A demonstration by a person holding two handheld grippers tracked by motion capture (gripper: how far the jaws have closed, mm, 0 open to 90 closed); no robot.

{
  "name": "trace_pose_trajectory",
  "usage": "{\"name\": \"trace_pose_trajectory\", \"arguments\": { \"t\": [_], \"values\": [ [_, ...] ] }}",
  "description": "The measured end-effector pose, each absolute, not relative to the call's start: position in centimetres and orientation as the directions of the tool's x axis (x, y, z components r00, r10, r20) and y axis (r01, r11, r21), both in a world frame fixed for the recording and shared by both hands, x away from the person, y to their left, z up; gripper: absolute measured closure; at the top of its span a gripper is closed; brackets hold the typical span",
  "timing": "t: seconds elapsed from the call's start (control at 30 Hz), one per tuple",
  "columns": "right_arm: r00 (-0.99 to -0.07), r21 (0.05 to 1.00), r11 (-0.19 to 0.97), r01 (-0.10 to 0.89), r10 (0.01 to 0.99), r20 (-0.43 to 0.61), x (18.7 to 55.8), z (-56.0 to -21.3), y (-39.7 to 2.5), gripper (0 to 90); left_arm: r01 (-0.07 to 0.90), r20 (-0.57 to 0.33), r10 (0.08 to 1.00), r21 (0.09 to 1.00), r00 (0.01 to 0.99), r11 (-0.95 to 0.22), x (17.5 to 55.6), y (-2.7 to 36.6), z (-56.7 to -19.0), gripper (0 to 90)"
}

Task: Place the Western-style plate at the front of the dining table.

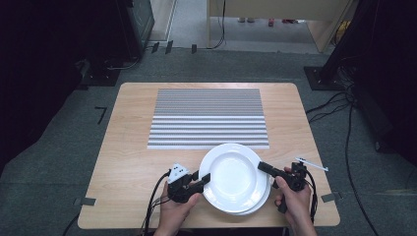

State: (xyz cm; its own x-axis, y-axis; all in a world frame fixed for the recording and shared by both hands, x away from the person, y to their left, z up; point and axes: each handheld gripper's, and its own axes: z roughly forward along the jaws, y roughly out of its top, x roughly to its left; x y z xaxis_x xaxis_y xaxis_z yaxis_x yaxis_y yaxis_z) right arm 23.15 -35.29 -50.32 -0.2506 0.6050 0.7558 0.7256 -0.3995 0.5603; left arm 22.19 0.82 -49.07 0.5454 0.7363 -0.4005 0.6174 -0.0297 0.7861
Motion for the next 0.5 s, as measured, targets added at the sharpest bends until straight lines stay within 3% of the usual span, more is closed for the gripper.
{"name": "trace_pose_trajectory", "arguments": {
  "t": [0.5],
  "values": [
    [-0.292,0.613,-0.429,0.664,0.606,0.74,23.3,-48.5,-33.0,83.4,0.639,-0.466,0.741,0.766,0.484,0.064,23.8,2.9,-48.4,68.0]
  ]
}}
